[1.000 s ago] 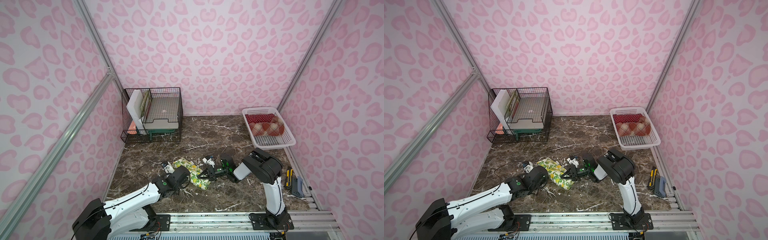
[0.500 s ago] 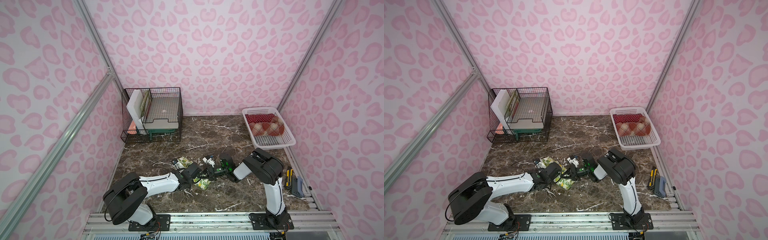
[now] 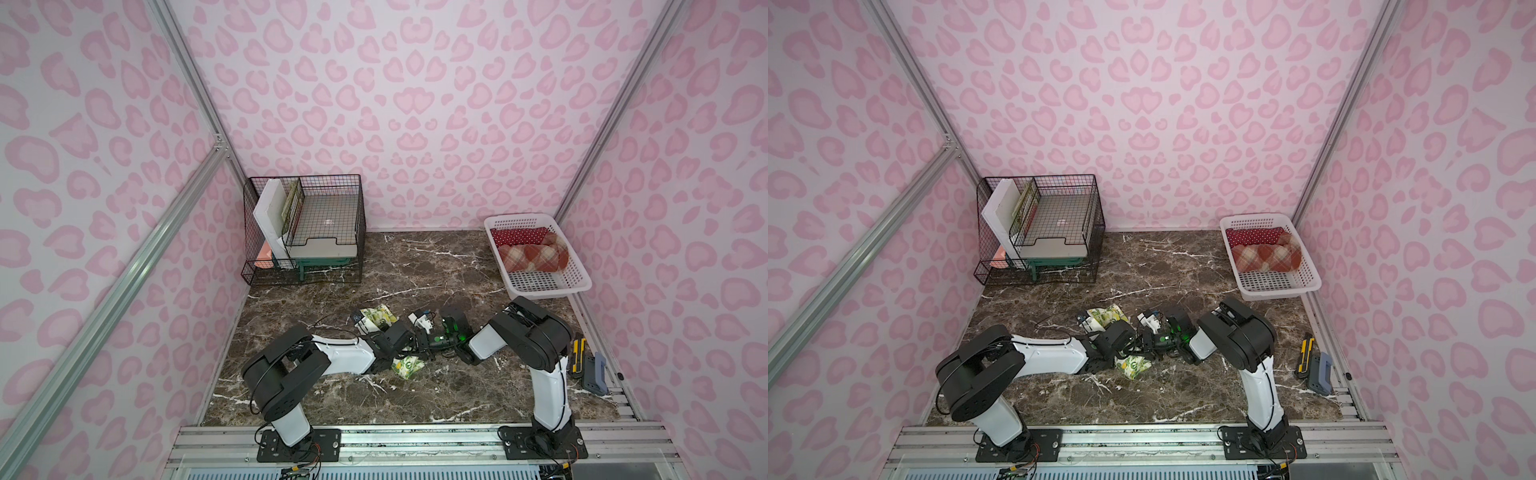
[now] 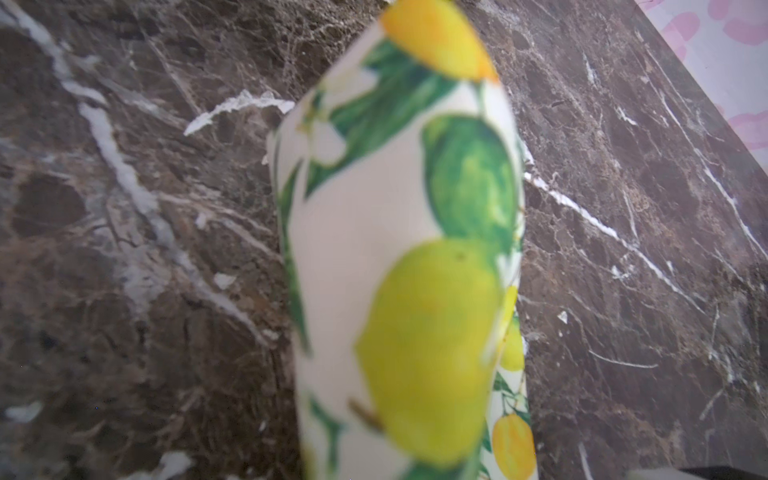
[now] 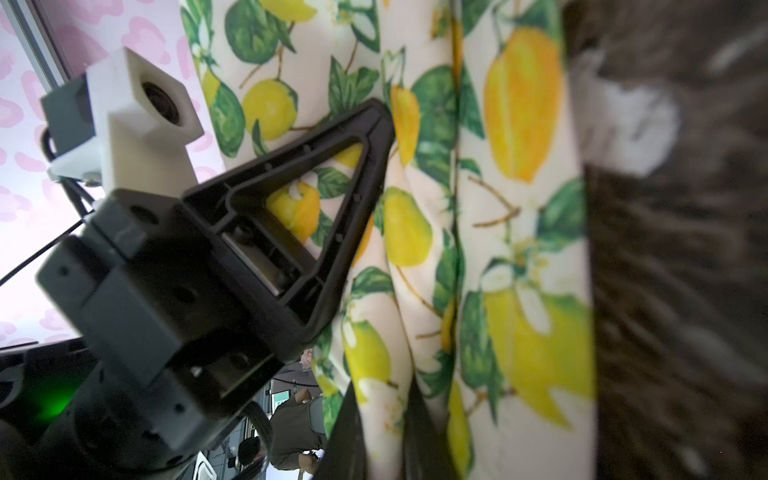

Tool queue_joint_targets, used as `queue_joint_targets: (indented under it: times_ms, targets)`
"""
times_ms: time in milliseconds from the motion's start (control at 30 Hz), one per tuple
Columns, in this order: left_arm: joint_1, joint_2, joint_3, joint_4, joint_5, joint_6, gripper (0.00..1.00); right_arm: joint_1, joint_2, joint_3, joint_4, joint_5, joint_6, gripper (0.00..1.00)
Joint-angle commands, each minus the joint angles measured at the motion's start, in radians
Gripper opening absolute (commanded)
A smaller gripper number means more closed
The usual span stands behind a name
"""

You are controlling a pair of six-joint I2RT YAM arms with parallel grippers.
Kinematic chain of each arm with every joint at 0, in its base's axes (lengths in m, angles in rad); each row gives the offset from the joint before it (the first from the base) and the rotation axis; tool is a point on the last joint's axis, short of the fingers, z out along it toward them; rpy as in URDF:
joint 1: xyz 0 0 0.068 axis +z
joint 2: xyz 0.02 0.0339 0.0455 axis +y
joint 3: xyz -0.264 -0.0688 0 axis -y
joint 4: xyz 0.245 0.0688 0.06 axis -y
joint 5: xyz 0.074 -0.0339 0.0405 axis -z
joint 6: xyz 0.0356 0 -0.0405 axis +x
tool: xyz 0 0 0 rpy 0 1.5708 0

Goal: Roll up the skirts
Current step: Roll the skirt at the center of the board.

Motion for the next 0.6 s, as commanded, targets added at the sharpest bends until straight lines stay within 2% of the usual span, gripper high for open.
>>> queue_joint_targets:
  times_ms: [0,33,133,200,300,433,567]
  targets:
    - [0.004,0.006,-0.028,-0.066,0.202,0.043,0.00,-0.004,0.000,-0.021,-0.240,0.076,-0.032,0.00]
    - [0.003,-0.011,-0.041,-0.043,0.196,0.057,0.00,-0.006,-0.014,-0.020,-0.270,0.085,-0.048,0.03]
    - [0.018,-0.051,-0.041,-0.039,0.194,0.131,0.00,-0.022,-0.072,-0.029,-0.359,0.111,-0.104,0.37]
    - [0.047,-0.055,-0.011,-0.071,0.240,0.214,0.00,-0.031,-0.134,-0.024,-0.476,0.135,-0.187,0.47]
    - [0.103,-0.020,0.058,-0.169,0.350,0.356,0.00,-0.042,-0.276,-0.020,-0.712,0.238,-0.337,0.55]
    - [0.125,-0.013,0.111,-0.284,0.392,0.479,0.00,-0.065,-0.444,-0.033,-0.929,0.366,-0.437,0.57]
    - [0.132,0.001,0.182,-0.384,0.447,0.592,0.00,-0.132,-0.606,-0.028,-1.096,0.485,-0.517,0.58]
